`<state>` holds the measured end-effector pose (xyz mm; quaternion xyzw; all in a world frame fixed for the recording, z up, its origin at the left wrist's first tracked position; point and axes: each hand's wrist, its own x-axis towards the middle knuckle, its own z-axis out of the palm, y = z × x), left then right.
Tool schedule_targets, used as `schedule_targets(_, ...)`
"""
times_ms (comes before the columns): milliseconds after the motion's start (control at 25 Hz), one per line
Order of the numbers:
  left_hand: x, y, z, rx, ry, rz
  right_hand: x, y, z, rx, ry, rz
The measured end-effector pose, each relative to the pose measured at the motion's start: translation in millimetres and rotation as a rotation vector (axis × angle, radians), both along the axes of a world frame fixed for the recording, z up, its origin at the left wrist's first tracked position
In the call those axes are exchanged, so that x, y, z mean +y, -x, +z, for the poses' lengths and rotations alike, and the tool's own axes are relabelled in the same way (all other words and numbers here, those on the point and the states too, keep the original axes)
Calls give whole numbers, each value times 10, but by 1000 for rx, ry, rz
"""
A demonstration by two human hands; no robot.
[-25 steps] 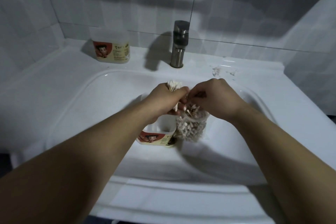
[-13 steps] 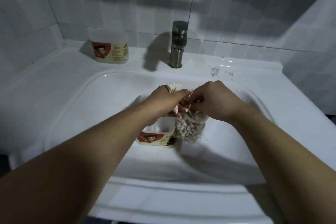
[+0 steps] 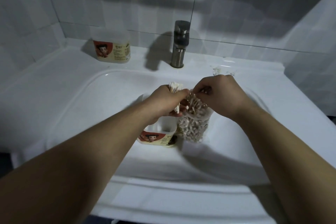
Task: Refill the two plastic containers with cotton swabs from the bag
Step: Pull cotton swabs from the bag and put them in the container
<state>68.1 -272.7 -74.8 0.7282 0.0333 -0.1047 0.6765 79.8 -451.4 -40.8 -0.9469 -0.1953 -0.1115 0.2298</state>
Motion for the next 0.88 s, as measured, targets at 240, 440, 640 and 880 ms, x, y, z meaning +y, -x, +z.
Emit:
schedule_targets(240,10,-40,-57,3,-58,-4,-54,16,31,62,-70,-14)
schedule_targets(440,-3,-53,-75,-10,-52,-10,-34,27,-31,170,47,16)
schedule_targets(640,-14,-36,-74,-20,-73,-24,27,27,-40,191,104,53)
schedule_targets(880,-9,-32,-60,-19,-84,-14,-29,-4,4,177,41,4)
